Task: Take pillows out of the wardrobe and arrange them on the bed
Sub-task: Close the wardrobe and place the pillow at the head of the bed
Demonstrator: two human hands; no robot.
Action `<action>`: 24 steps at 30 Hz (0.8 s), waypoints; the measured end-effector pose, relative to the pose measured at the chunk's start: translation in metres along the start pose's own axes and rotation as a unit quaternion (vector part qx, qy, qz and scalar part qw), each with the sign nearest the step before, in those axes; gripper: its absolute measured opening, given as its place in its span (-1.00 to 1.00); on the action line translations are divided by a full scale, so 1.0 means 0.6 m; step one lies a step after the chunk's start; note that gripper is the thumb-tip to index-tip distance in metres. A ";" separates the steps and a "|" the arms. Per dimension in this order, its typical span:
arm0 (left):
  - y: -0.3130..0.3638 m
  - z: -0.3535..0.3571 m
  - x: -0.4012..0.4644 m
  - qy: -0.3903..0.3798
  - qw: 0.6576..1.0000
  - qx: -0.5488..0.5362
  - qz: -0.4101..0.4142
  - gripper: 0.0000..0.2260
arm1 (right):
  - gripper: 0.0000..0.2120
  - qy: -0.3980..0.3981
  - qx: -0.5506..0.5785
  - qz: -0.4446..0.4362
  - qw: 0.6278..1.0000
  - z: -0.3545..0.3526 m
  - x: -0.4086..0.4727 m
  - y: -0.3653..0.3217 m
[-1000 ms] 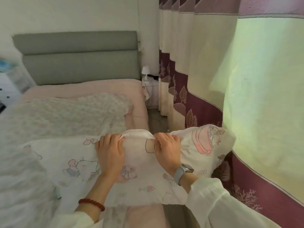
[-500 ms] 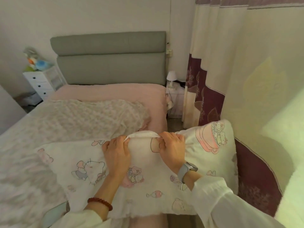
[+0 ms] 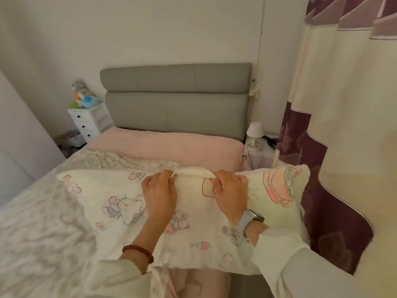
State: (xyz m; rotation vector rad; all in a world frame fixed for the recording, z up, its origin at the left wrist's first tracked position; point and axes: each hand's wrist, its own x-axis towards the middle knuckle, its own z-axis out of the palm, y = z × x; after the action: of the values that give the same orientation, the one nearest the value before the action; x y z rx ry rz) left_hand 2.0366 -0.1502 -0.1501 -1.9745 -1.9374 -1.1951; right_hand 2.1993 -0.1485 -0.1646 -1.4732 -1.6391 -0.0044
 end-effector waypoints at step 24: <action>-0.024 0.541 0.531 0.061 0.996 0.058 -0.036 -0.74 | -0.79 -0.100 0.060 0.014 0.993 0.357 0.587 0.362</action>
State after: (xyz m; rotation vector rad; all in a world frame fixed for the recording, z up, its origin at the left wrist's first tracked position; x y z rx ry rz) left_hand 2.1217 0.2955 -0.1852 -1.7486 -1.9830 -1.1624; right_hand 2.2856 0.3081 -0.1956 -1.4401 -1.7459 0.2614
